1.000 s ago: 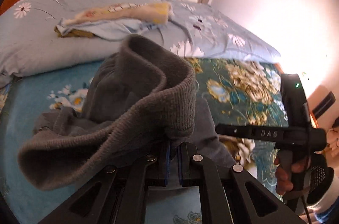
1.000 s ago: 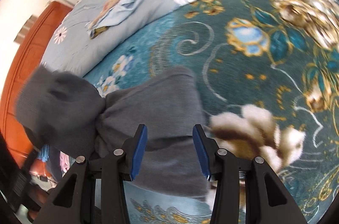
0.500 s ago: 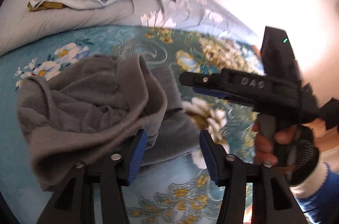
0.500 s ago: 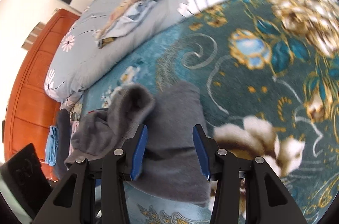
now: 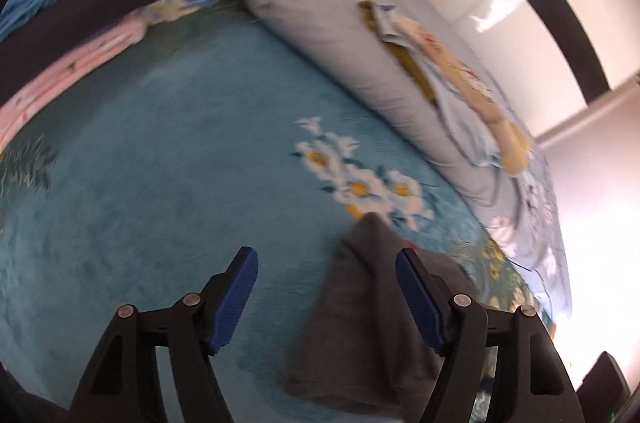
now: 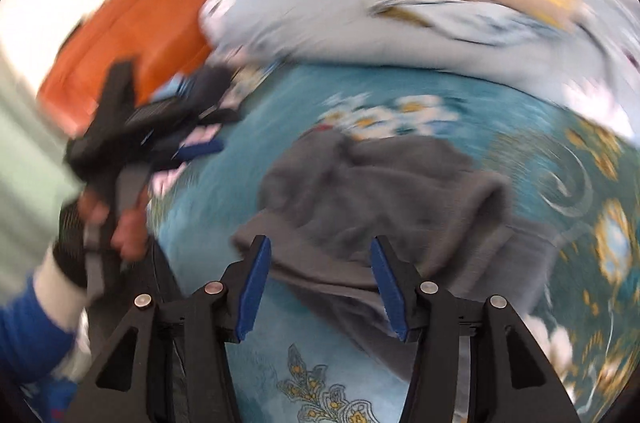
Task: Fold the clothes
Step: 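Grasp the folded cuffs with the right tool while the left tool presses the bundle, then hold the cuff end with the right tool while the left tool smooths the bundle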
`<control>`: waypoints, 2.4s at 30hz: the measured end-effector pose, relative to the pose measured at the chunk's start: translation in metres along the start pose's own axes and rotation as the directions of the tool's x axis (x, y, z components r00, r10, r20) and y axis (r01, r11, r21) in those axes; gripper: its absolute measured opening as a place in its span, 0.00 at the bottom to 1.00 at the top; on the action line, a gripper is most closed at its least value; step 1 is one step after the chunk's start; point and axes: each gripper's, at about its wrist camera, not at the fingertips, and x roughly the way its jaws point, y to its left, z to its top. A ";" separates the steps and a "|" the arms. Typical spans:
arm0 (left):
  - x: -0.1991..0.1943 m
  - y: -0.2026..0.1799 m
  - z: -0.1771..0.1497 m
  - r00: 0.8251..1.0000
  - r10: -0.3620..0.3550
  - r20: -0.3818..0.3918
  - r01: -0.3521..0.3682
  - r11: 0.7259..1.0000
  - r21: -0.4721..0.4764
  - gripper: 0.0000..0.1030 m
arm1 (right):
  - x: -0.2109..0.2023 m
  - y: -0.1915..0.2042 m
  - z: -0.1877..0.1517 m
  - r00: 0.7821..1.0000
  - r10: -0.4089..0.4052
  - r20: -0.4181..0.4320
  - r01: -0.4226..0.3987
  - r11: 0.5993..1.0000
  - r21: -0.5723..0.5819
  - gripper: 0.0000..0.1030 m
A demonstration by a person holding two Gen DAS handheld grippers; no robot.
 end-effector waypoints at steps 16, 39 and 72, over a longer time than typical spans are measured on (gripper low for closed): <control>0.020 -0.004 -0.006 0.998 -0.028 -0.063 0.029 1.000 0.005 0.73 | 0.023 -0.008 0.005 0.995 -0.095 -0.018 0.095 0.995 -0.017 0.11; 0.068 -0.048 -0.035 0.959 0.112 -0.262 -0.045 0.967 0.250 0.73 | 0.009 -0.154 -0.031 0.992 -0.123 0.019 0.084 0.776 0.625 0.54; 0.029 -0.017 -0.019 0.979 -0.073 -0.191 0.080 0.996 0.030 0.73 | -0.049 -0.140 -0.054 0.975 0.019 0.222 -0.178 0.669 0.721 0.14</control>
